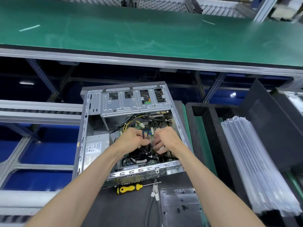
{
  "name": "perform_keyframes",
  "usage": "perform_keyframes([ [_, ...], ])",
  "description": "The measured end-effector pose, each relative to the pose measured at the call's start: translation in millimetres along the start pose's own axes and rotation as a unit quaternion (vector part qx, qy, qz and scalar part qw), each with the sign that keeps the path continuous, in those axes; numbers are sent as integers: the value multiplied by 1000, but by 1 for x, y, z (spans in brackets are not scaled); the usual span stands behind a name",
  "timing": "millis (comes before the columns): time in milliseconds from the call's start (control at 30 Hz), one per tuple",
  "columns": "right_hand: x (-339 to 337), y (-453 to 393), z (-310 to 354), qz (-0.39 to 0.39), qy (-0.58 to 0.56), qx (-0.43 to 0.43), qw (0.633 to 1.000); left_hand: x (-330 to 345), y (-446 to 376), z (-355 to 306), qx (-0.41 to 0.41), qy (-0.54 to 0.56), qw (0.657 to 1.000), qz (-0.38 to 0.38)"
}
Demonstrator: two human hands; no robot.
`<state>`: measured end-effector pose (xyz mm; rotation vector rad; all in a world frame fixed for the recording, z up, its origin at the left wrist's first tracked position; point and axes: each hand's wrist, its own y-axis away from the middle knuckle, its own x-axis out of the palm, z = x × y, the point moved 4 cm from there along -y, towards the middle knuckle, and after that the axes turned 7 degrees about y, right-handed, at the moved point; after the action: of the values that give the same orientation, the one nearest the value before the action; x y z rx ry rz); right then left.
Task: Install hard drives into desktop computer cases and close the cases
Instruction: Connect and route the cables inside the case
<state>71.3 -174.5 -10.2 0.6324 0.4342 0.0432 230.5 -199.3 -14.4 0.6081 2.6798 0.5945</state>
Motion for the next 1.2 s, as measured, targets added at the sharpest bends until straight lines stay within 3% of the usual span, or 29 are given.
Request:
perform_keyframes([
  [133,6,-4,0,44,64,-31,996,2,5,-3,32,-31,998,42],
  [267,6,-9,1,21,84,-66,994,1,11,-7,81,-36,995,33],
  [400,-1,-6,0,-37,67,-74,994,-10,15,-15,151,11,988,-22],
  [533,-8,-3,4,-106,57,-93,988,-21,15,-19,139,55,989,21],
  [633,-8,-1,7,-105,84,-110,985,-27,13,-22,113,182,976,43],
  [833,-3,-5,-1,-72,10,-70,995,-69,14,-28,109,270,955,-50],
  [967,-5,-8,-1,-100,57,-73,991,-95,19,-38,141,287,940,-119],
  [1100,-7,-7,4,-136,71,-126,980,-76,16,-35,119,346,922,-127],
  [1200,-4,-1,9,-85,-9,-176,981,-44,13,-26,84,383,913,-109],
])
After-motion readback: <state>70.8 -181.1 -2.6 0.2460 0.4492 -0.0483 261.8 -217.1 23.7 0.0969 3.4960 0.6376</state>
